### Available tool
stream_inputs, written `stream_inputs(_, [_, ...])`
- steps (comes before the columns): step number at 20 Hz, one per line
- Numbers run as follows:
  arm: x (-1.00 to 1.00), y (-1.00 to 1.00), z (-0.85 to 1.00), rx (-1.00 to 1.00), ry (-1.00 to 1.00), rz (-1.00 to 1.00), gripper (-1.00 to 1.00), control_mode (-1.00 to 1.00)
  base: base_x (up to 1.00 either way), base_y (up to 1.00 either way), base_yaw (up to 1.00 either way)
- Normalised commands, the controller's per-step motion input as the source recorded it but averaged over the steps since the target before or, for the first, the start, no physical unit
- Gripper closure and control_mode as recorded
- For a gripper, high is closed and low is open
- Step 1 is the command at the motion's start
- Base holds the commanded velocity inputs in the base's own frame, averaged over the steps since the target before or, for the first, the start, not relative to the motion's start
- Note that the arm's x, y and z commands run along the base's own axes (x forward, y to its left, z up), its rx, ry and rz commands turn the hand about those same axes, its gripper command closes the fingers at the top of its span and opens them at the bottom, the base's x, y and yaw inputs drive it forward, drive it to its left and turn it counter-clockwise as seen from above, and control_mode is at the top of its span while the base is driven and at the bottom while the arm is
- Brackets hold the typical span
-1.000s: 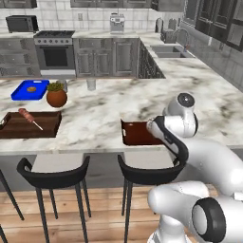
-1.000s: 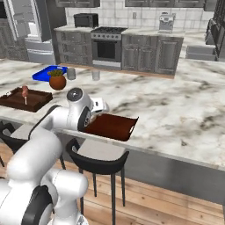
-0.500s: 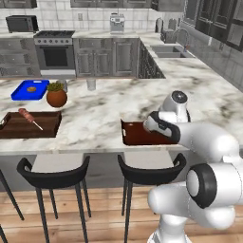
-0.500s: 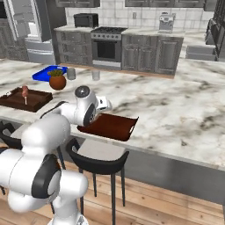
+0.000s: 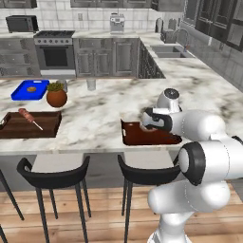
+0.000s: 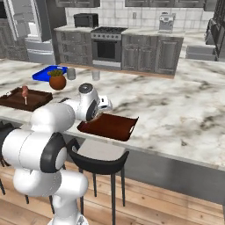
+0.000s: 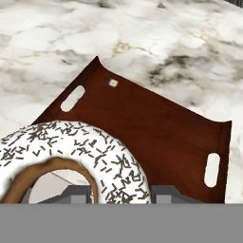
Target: Take the donut and cake from the fridge and place them on the empty tray on the dining counter.
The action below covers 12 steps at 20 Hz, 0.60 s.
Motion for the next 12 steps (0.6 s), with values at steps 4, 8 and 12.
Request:
stream_inputs(4, [0.27, 0.13, -0.12, 0.0, 0.02, 0.0, 1.0, -1.0, 0.0, 0.0, 0.0])
stream_inputs(8, [0.15, 0.18, -0.14, 0.0, 0.0, 0.0, 1.0, -1.0, 0.0, 0.0, 0.0])
stream_inputs(12, [0.15, 0.1, -0.22, 0.0, 0.0, 0.0, 1.0, -1.0, 0.0, 0.0, 0.0])
